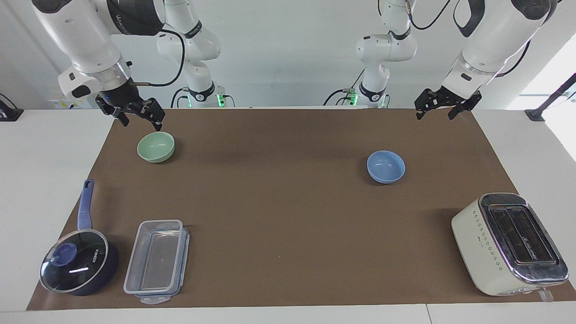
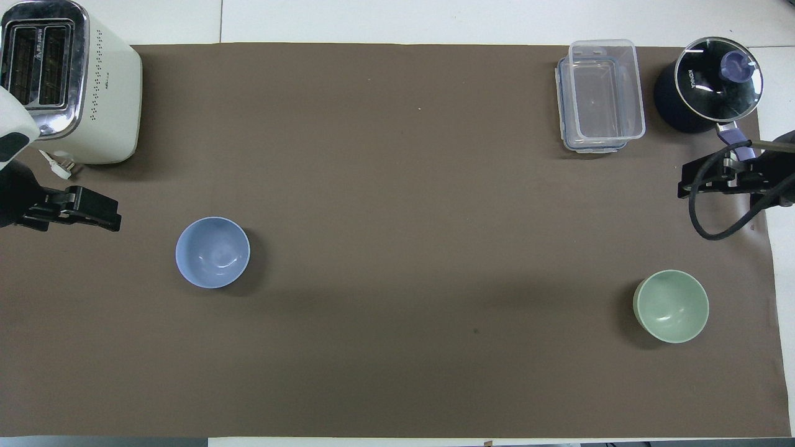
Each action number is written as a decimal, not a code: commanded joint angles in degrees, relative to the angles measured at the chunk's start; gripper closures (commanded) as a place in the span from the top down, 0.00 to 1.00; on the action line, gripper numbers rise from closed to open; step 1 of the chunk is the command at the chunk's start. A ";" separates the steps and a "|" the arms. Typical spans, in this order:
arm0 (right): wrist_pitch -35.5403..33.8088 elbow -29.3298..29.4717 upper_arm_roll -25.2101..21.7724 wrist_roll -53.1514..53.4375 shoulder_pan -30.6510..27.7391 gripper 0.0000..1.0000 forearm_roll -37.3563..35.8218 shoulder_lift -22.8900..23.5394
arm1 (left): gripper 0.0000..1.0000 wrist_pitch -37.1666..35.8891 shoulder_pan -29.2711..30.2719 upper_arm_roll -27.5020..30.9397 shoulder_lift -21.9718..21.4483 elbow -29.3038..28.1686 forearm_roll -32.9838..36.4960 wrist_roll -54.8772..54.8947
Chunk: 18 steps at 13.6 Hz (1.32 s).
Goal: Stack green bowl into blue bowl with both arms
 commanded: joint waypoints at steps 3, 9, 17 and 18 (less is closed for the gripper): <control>0.38 -1.28 0.40 -3.01 -0.03 1.00 -0.57 -1.16 | 1.00 0.81 -0.69 0.58 0.11 0.50 1.37 0.06; 0.47 -1.36 0.40 -2.84 -0.11 1.00 -0.57 -1.16 | 1.00 3.18 -0.86 0.58 -1.47 -2.66 1.28 0.15; 4.41 -9.34 0.31 -10.03 -3.79 1.00 -0.22 -4.58 | 1.00 15.38 -0.25 0.58 -7.10 -18.64 1.28 1.37; 6.34 -12.15 0.31 -11.79 -5.11 1.00 0.30 -5.81 | 1.00 17.75 -0.25 0.58 -6.92 -20.92 1.28 2.51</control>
